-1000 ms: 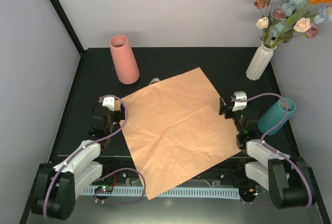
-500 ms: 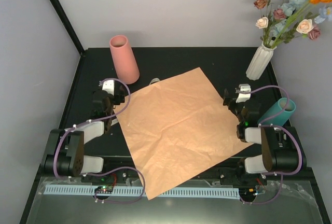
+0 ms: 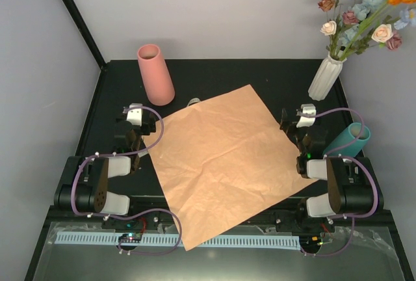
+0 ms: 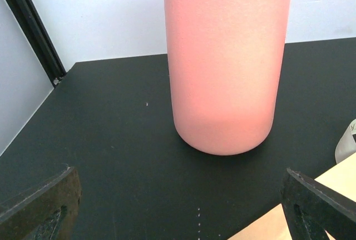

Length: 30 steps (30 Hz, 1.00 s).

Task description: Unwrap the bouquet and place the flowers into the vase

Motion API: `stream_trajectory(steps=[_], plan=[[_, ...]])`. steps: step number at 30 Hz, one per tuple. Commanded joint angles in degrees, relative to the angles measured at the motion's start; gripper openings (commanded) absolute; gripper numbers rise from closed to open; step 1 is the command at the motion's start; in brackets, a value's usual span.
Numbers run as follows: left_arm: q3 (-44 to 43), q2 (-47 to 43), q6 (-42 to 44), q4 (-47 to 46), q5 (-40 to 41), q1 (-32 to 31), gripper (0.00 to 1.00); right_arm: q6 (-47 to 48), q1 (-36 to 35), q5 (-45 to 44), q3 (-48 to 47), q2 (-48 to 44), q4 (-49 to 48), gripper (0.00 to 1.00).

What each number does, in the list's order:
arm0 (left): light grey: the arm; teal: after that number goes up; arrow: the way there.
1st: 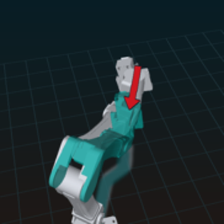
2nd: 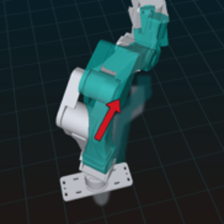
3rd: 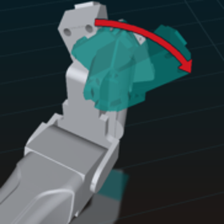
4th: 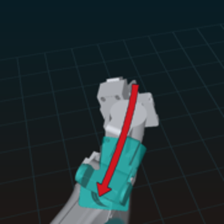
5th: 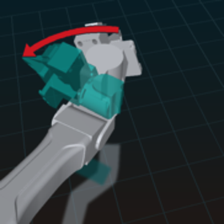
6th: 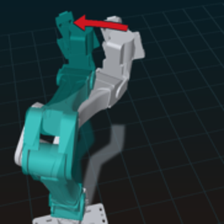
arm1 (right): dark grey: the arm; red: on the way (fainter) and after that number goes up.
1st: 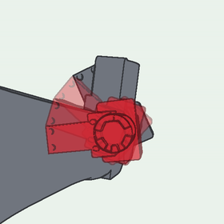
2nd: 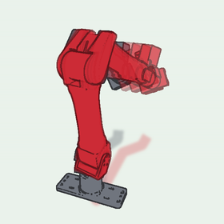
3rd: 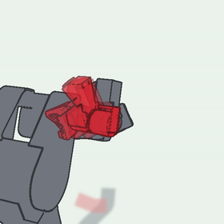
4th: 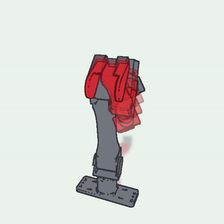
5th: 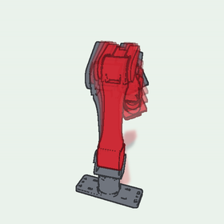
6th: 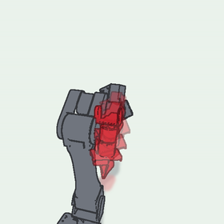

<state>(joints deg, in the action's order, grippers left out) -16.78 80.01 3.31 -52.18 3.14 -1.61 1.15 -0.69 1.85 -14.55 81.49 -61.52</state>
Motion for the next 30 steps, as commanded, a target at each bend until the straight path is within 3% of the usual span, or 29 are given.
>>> stream_trajectory(steps=[1,6,30], plan=[[-0.19,-0.11,0.71,-3.8,-1.42,0.11,0.99,0.13,0.08,-0.17,-0.07,-0.01,-2.34,1.0],[-0.19,-0.14,0.62,-3.78,-1.41,0.11,0.99,0.26,0.11,-0.35,-0.99,-1.42,1.96,1.0],[-0.19,-0.17,0.64,-3.82,-1.46,0.16,0.99,-1.41,0.09,-3.82,-2.48,-1.2,4.85,1.0]])
